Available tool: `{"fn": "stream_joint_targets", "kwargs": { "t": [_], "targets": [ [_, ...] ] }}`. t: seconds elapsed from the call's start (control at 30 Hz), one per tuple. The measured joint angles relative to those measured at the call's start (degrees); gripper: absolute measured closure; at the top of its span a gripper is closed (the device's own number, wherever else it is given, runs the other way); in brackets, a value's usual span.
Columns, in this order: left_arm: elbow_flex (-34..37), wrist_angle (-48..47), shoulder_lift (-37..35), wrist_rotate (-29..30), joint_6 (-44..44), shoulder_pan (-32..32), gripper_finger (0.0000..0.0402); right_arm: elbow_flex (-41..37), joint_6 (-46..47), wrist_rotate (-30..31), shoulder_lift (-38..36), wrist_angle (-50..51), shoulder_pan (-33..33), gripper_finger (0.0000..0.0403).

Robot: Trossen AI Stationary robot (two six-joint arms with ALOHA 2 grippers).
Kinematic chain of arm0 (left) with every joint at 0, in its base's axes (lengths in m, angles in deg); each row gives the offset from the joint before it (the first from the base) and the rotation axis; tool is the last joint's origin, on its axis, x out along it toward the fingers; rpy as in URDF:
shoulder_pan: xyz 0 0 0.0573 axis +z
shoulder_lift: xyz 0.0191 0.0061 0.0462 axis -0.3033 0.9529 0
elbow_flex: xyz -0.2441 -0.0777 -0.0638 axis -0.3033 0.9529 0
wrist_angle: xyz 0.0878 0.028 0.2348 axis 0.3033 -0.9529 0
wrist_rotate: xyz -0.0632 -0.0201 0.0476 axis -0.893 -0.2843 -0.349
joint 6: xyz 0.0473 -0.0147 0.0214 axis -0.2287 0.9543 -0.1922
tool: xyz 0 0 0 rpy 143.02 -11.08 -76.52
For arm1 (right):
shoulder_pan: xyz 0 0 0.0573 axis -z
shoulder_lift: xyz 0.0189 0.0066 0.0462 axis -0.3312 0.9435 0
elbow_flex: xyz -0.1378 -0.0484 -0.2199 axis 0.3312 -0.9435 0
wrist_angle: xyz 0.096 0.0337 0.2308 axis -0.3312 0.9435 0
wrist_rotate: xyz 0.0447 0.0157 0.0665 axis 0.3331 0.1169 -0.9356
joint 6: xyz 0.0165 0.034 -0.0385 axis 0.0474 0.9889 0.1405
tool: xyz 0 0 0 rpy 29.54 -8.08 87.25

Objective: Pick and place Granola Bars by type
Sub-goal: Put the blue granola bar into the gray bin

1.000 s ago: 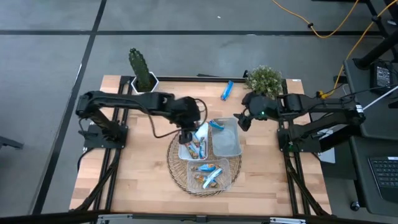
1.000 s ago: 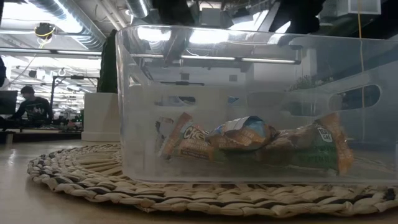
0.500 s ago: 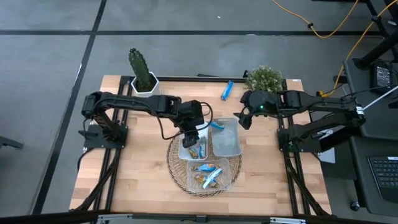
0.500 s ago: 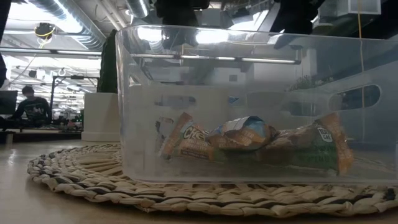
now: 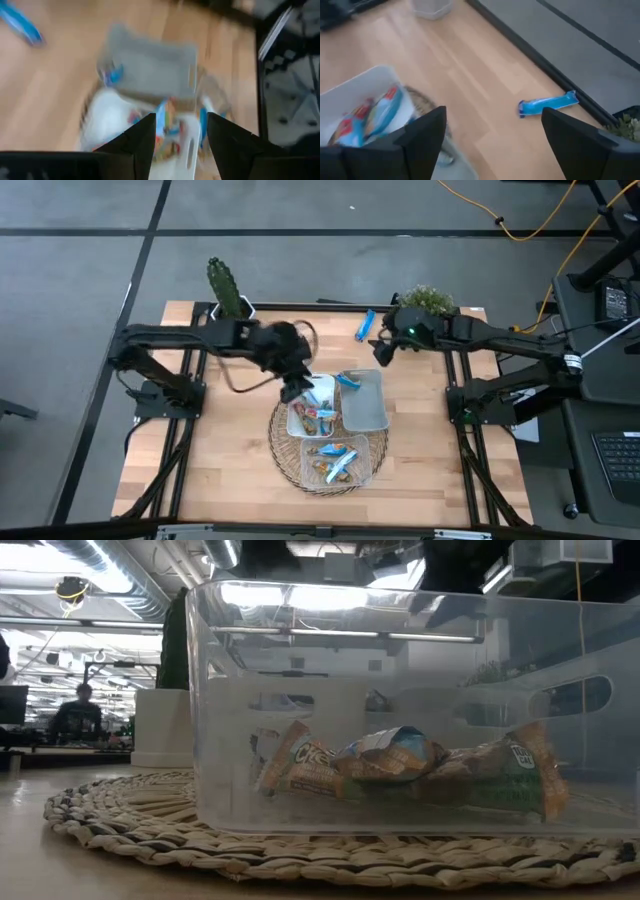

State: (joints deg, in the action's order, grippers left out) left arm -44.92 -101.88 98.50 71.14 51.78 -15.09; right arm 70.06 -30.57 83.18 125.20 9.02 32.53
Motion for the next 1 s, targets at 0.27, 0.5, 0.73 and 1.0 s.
{"fn": "stream_joint_targets", "kwargs": {
  "t": [0.27,0.5,0.73,1.0],
  "targets": [
    [-0.05,5.38,-16.19,10.58,-8.6,-0.33,0.0236,-0.06,2.67,-4.23,8.08,-4.3,8.79,0.0076],
    [-0.07,5.66,-24.71,16.63,-17.47,-0.31,0.0235,0.53,6.81,-6.6,15.75,-7.03,14.63,0.0076],
    [-0.05,4.0,-26.63,22.33,-25.45,-0.02,0.0235,3.59,7.08,-9.41,20.94,-7.83,19.46,0.0059],
    [0.0,3.68,-25.95,24.64,-28.66,3.63,0.0235,3.97,6.99,-17.85,27.73,-11.54,25.41,0.0006]
  ]
}}
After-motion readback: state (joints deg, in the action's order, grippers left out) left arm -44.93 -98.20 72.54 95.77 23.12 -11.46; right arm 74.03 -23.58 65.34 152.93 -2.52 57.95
